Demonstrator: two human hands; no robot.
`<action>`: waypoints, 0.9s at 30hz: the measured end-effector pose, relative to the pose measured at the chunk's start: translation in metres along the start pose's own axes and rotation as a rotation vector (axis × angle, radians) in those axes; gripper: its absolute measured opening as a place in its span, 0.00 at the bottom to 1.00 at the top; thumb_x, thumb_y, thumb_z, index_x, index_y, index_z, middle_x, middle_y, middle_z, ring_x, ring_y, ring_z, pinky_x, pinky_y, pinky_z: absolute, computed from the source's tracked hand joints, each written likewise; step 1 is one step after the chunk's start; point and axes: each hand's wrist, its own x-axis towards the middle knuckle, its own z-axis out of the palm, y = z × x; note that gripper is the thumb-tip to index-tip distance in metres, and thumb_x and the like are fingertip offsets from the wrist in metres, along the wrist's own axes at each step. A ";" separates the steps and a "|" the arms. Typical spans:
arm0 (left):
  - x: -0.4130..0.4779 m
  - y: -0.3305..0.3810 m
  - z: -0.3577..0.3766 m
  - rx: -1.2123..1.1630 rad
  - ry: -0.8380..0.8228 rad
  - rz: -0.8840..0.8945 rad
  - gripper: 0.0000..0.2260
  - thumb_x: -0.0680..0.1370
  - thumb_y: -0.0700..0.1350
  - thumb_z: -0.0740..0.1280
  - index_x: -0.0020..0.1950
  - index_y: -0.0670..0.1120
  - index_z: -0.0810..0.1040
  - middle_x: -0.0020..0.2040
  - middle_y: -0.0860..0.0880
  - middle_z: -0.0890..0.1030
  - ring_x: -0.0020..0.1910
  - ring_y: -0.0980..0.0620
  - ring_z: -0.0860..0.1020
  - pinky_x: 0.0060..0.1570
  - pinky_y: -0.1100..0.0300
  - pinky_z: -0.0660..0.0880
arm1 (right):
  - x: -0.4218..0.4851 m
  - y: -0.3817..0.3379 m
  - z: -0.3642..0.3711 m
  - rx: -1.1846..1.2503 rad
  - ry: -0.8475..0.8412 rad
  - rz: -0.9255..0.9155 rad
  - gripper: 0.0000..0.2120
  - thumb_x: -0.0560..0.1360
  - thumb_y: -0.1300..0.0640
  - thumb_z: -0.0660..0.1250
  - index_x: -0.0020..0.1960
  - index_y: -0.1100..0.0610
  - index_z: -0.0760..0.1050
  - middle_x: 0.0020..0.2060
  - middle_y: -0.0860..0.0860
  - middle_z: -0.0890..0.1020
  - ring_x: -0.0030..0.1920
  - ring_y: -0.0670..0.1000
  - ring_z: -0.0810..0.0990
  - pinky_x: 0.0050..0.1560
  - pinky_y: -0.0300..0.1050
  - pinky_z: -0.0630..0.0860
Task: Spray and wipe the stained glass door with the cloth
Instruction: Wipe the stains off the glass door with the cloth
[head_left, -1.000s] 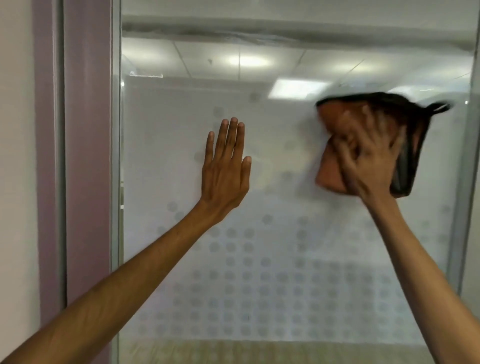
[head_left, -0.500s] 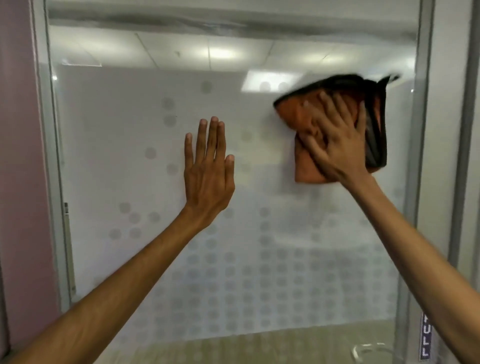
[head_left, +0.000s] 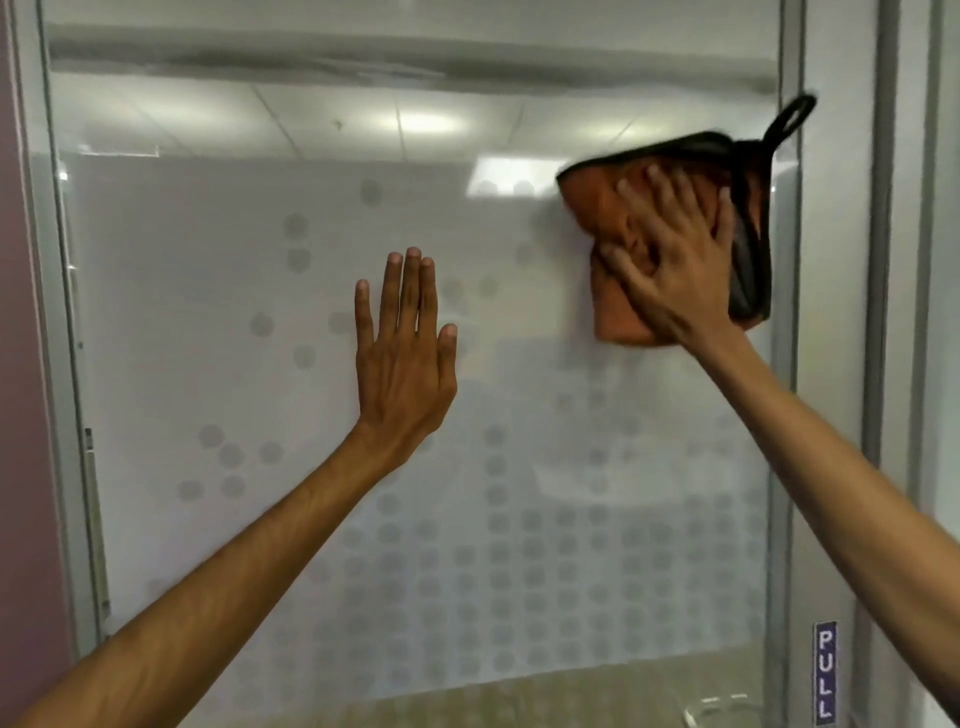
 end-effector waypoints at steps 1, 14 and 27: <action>0.000 0.000 0.001 0.001 0.002 -0.007 0.27 0.84 0.50 0.47 0.81 0.40 0.47 0.82 0.43 0.48 0.81 0.45 0.46 0.79 0.43 0.42 | 0.019 -0.003 -0.001 -0.011 0.019 0.057 0.29 0.79 0.33 0.52 0.77 0.42 0.62 0.78 0.50 0.64 0.79 0.52 0.59 0.78 0.63 0.48; 0.012 0.035 0.002 -0.022 -0.031 0.011 0.28 0.84 0.50 0.47 0.81 0.39 0.48 0.82 0.42 0.50 0.81 0.45 0.48 0.79 0.44 0.43 | -0.006 -0.021 0.005 -0.004 0.030 -0.007 0.28 0.78 0.34 0.57 0.76 0.42 0.65 0.77 0.48 0.67 0.78 0.52 0.61 0.77 0.65 0.50; 0.016 0.047 -0.001 -0.106 -0.040 0.018 0.28 0.82 0.45 0.50 0.81 0.39 0.48 0.82 0.42 0.49 0.81 0.46 0.46 0.79 0.51 0.38 | -0.054 0.044 -0.002 -0.023 0.043 0.011 0.27 0.78 0.39 0.58 0.75 0.46 0.68 0.75 0.52 0.69 0.77 0.54 0.64 0.75 0.71 0.49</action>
